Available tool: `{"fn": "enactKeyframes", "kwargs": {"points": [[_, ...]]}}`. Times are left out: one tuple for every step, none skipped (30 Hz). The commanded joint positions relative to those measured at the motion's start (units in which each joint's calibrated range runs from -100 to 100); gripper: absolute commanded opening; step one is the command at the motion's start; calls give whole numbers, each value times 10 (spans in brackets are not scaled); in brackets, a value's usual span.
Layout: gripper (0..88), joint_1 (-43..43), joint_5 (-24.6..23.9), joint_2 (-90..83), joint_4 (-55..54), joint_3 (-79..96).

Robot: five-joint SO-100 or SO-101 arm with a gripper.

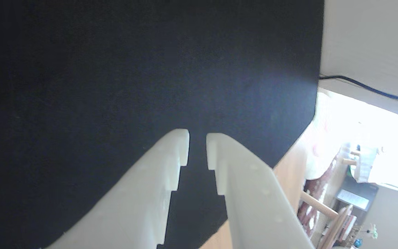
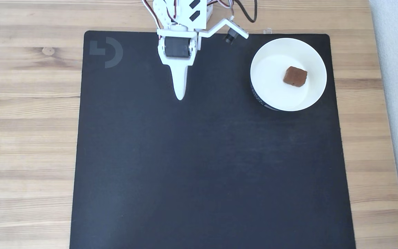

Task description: Pick up the toy and place it on the plate

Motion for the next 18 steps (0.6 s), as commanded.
{"fn": "enactKeyframes", "kwargs": {"points": [[25, 3, -1, -6, 7, 7], [25, 3, -1, -6, 7, 7], [25, 3, 0, -6, 8, 7], [25, 3, 2, -6, 9, 7], [25, -3, 2, -6, 10, 7], [25, -2, 1, -6, 10, 7], [25, -1, -1, -6, 9, 7], [25, 4, 2, -6, 8, 7], [25, 4, 2, -6, 8, 7], [25, 4, 2, -5, 8, 7], [25, 2, 2, -5, 7, 7], [25, -1, 2, -5, 7, 7], [25, -1, 2, -5, 7, 7], [25, 0, 2, -5, 7, 7], [25, 1, 2, -5, 7, 7], [25, 1, 2, -5, 6, 7], [25, 1, 2, -5, 6, 7], [25, 1, 2, -5, 6, 7]]}}
